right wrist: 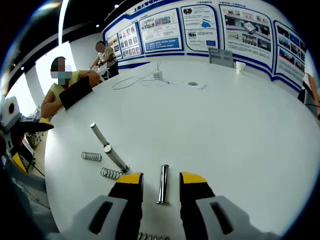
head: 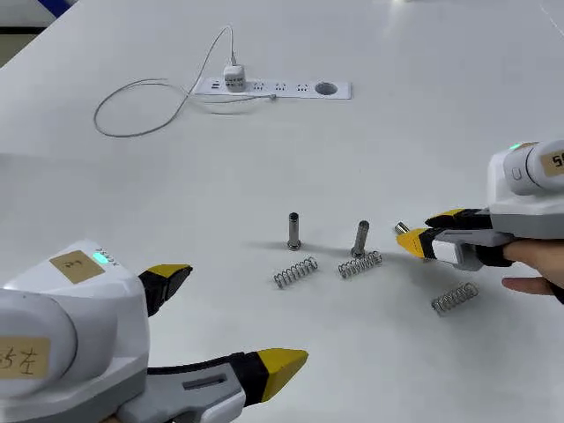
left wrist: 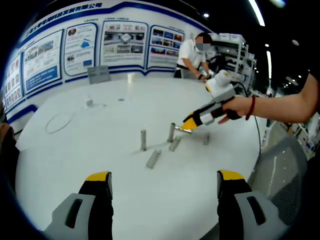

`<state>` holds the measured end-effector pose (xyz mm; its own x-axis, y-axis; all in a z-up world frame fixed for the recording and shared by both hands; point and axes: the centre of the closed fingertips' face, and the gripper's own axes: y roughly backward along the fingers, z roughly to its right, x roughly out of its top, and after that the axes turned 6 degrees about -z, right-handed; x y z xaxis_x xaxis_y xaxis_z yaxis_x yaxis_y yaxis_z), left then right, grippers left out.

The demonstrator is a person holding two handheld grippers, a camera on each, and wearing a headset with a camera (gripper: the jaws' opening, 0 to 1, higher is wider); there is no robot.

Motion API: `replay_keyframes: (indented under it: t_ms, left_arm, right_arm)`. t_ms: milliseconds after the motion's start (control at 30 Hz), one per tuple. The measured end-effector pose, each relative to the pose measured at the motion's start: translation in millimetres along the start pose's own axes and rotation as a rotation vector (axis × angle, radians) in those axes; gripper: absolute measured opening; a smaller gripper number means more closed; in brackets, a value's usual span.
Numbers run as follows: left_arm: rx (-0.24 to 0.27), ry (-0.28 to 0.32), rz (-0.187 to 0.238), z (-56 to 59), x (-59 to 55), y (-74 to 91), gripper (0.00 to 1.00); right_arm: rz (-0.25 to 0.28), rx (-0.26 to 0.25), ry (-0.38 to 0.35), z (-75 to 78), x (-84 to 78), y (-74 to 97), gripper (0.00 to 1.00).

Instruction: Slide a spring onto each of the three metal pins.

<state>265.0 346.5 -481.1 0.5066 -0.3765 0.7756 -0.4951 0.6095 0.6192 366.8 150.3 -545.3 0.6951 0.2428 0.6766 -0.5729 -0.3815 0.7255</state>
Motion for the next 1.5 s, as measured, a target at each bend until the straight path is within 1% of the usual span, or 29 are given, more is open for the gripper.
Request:
replay_keyframes:
  t_ms: [167, 300, 433, 533, 700, 733, 867, 1000, 1133, 1200, 1367, 1500]
  left_arm:
    - [-0.004, -0.001, -0.01, 0.5, -1.7, -1.6, 0.87]
    - [-0.005, -0.006, -0.014, 0.2, -1.9, -2.0, 0.87]
    - [-0.011, -0.01, -0.02, 0.5, -2.7, -2.4, 0.85]
    - [-0.008, -0.009, -0.021, -0.1, -3.4, -2.5, 0.85]
    - [-0.008, -0.011, -0.021, 0.1, -4.2, -1.9, 0.84]
    - [-0.007, -0.011, -0.021, 0.0, -4.3, -1.7, 0.84]
    - [-0.006, -0.012, -0.022, -0.6, -4.3, -1.0, 0.84]
    - [-0.005, -0.015, -0.02, -0.9, -2.9, -0.8, 0.84]
    - [-0.003, -0.019, -0.025, -0.9, -3.7, -1.1, 0.83]
    - [-0.004, -0.018, -0.024, -0.4, -3.8, -1.0, 0.83]
    - [-0.004, -0.019, -0.026, -0.1, -4.2, -0.4, 0.83]
    - [-0.002, -0.019, -0.019, 0.2, -3.1, 0.8, 0.82]
  right_arm:
    - [-0.011, -0.005, 0.015, 0.4, 0.5, -8.8, 0.25]
    - [-0.018, -0.005, 0.011, 0.6, 0.3, -16.0, 0.22]
    - [-0.018, -0.005, 0.018, -0.8, 2.0, -19.3, 0.19]
    - [-0.023, -0.014, 0.027, 0.4, 2.7, -22.2, 0.17]
    - [-0.043, -0.018, 0.035, 0.9, 0.4, -24.7, 0.14]
    - [-0.046, -0.03, 0.034, 2.8, -0.5, -24.5, 0.13]
    - [-0.048, -0.032, 0.03, 3.3, -0.3, -26.8, 0.11]
    - [-0.056, -0.038, 0.042, 2.7, -0.8, -26.8, 0.09]
    - [-0.062, -0.041, 0.035, 2.6, -0.5, -26.8, 0.09]
    - [-0.059, -0.053, 0.021, 4.9, 0.4, -26.2, 0.09]
    - [-0.045, -0.057, -0.008, 5.6, 2.9, -20.4, 0.09]
    - [-0.029, -0.059, -0.011, 5.1, 6.8, -13.8, 0.09]
